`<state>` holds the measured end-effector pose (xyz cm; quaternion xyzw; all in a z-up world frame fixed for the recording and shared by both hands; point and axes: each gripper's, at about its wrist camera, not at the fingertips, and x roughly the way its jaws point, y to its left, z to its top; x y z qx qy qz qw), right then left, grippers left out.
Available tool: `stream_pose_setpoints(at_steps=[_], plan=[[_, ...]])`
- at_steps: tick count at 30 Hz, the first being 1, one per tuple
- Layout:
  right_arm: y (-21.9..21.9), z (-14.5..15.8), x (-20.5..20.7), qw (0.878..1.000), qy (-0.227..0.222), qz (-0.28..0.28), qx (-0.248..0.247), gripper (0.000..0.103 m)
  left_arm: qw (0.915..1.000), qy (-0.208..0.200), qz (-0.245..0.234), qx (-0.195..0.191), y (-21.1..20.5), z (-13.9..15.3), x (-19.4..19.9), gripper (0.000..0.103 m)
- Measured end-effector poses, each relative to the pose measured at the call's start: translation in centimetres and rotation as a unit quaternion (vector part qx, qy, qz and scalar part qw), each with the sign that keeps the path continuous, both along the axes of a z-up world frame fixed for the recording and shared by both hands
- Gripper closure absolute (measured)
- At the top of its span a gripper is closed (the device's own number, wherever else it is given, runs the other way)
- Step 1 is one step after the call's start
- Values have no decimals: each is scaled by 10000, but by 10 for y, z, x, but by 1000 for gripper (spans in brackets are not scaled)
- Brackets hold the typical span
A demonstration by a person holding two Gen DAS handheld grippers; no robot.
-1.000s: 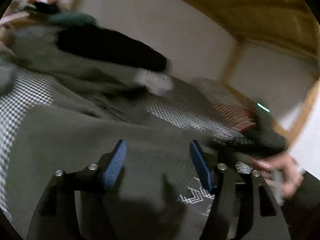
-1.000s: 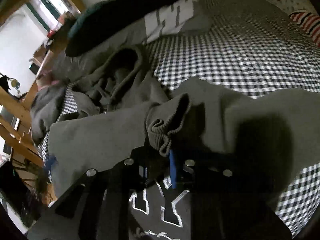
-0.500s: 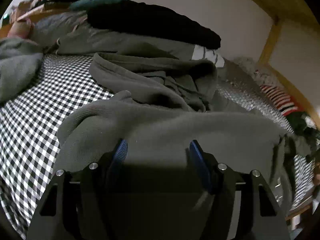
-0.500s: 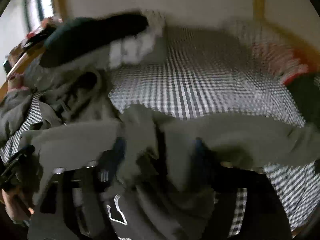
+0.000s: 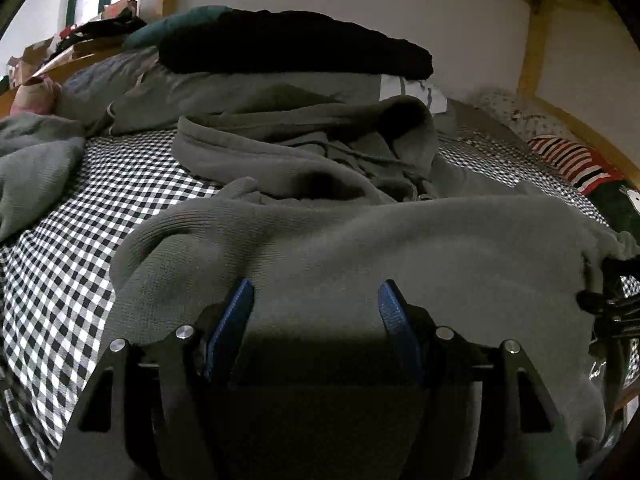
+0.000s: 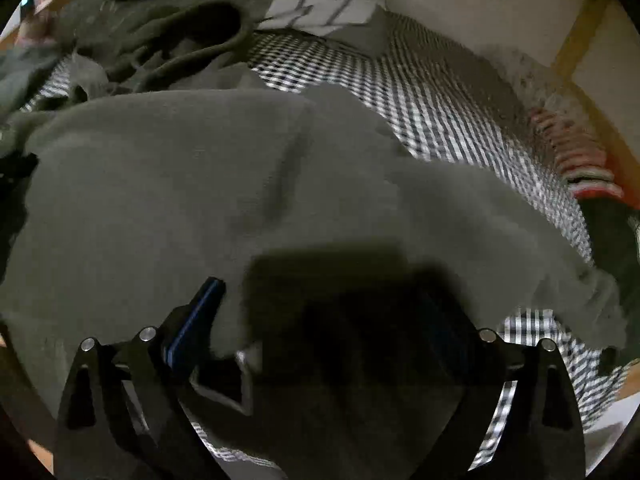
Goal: Fold large clothes
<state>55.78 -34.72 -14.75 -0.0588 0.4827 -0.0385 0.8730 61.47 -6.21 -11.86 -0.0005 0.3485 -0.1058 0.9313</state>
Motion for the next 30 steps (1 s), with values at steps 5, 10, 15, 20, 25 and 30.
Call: stream_pose_setpoints(at_steps=[5,10,15,20,25,30], plan=[[0,29,-7,9980,-472,-217,-355,10,9992,-170,28,350,-14,-5,0,33],[44,54,10,9941,-996,39,-436,9,9977,-280,85,606,-21,-8,-1,32],[63,6,51,9991,-98,205,-347,8,9969,-276,106,734,-24,-8,1,32],[50,-23,65,9997,71,164,-180,3,9945,82,74,1038,-32,-3,8,32],[41,-10,65,9995,62,295,95,3,9942,667,-20,841,-36,21,12,26],[25,27,18,9955,-312,432,785,3,9974,383,-51,601,-57,54,-23,10]])
